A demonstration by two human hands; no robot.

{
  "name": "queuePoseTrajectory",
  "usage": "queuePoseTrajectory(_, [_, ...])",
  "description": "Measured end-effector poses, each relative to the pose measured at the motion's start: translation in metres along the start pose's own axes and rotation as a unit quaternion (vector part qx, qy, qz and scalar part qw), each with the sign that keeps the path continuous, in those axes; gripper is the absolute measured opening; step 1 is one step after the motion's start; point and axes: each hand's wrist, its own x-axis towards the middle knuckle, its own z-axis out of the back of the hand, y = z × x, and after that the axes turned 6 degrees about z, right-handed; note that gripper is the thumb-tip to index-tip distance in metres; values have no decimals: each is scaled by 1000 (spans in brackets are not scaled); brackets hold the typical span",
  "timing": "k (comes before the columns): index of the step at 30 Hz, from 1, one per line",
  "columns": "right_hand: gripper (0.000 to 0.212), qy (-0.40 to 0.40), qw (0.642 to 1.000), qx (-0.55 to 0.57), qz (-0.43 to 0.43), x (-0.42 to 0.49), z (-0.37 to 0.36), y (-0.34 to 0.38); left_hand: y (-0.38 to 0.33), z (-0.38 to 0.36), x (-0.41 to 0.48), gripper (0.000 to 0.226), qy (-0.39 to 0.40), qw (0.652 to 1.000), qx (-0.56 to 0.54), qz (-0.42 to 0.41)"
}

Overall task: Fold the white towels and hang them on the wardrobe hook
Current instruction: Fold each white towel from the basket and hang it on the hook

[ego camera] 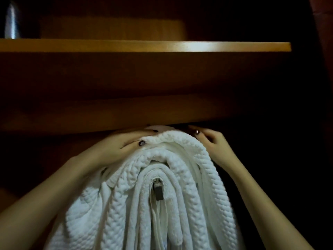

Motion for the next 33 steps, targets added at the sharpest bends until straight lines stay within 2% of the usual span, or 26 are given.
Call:
queuePoseTrajectory(1, [30, -20, 999, -14, 47, -5, 0, 0, 1, 2, -7, 34, -16, 1000, -4, -3])
queuePoseTrajectory(2, [33, 2, 993, -54, 102, -12, -2, 13, 2, 3, -14, 38, -40, 999, -1, -9])
queuePoseTrajectory(5, [52, 116, 953, -207, 188, -14, -13, 25, 12, -2, -36, 45, -133, 991, 28, -23])
queuePoseTrajectory(7, [55, 103, 945, -240, 199, -11, -16, 19, 18, -10, -48, 52, -160, 986, 42, -17])
queuePoseTrajectory(10, [43, 53, 948, -227, 216, -3, -18, 9, 21, -18, -48, 55, -169, 983, 66, -8])
queuePoseTrajectory(12, [40, 51, 943, -231, 234, 9, -20, -1, 24, -17, -36, 51, -171, 983, 69, -21])
queuePoseTrajectory(15, [43, 58, 955, -216, 193, 14, -29, -13, 31, -19, -22, 59, -140, 990, 9, 2])
queuePoseTrajectory(17, [47, 40, 968, -181, 167, 8, -34, -18, 34, -24, -21, 62, -148, 988, -21, 24])
queuePoseTrajectory(19, [47, 6, 972, -166, 164, -2, -34, -22, 34, -25, -28, 53, -172, 981, -71, 51])
queuePoseTrajectory(21, [49, 9, 973, -178, 145, -10, -24, -21, 35, -23, -39, 32, -175, 975, -109, 84])
queuePoseTrajectory(25, [38, 82, 975, -191, 84, -19, -14, -12, 38, -26, -60, 49, -148, 984, -72, 71])
queuePoseTrajectory(29, [41, 82, 981, -160, 72, -14, -18, -16, 40, -35, -59, 47, -166, 984, -43, 55])
queuePoseTrajectory(33, [43, 108, 977, -155, 98, 1, -23, -32, 60, -39, -49, 64, -172, 983, -34, 53])
